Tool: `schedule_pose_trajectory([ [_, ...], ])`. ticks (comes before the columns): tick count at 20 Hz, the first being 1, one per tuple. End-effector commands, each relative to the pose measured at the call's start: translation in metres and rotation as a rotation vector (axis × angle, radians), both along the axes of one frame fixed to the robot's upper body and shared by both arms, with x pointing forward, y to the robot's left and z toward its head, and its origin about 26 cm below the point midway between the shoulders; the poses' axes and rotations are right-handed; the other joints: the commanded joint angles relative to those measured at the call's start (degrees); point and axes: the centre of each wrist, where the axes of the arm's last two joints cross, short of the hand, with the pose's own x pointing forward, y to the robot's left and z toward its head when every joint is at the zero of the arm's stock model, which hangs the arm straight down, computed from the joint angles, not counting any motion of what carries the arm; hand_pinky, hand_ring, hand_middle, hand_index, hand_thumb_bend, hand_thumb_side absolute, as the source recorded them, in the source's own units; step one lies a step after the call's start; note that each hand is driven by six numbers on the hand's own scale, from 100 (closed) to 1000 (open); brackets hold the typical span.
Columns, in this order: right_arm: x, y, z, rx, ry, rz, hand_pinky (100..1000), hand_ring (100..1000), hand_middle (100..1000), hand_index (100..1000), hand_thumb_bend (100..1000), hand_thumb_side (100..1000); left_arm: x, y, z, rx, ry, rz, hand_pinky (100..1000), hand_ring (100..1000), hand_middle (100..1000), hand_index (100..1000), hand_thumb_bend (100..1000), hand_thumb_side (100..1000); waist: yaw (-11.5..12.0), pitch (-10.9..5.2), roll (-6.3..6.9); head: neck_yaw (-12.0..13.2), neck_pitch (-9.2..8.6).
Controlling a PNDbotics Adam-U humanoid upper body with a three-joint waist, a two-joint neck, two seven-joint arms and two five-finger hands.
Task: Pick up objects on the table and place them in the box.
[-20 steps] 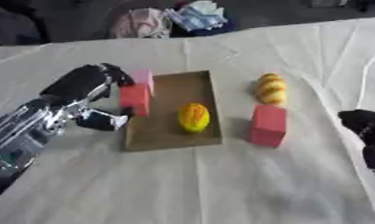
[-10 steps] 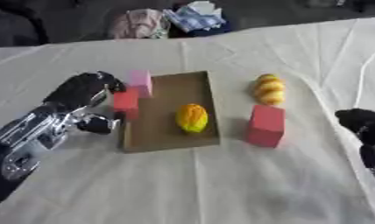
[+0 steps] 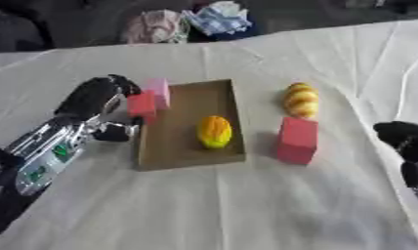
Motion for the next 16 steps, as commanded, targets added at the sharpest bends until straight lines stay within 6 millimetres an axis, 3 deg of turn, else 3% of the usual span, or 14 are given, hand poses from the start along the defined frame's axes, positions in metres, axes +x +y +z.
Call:
schedule_pose_trajectory([
  [1,0.0,0.002,0.009,-0.002,-0.034,0.009,1000,959,859,906,100,379,0.003,0.001,0.007,0.007,-0.015,-0.01,628,503,473,679,125,199,0.0,-0.97,-0.67,0.1,-0.78],
  [9,0.0,0.003,0.01,-0.001,-0.034,0.012,1000,957,860,905,100,377,0.011,0.002,-0.002,0.005,0.016,-0.018,648,554,522,727,142,286,-0.1,-0.89,-0.8,-0.1,-0.53],
  [12,0.0,0.003,0.009,-0.002,-0.033,0.01,1000,957,860,905,100,376,0.012,0.004,-0.004,0.019,0.011,-0.012,669,608,585,762,164,288,0.0,-0.86,-0.79,-0.2,-0.52],
  [16,0.0,0.002,0.009,-0.002,-0.033,0.008,1000,957,860,905,100,376,0.013,0.009,-0.005,0.028,0.0,0.011,695,662,657,810,177,359,0.0,-0.85,-0.8,-0.3,-0.49],
])
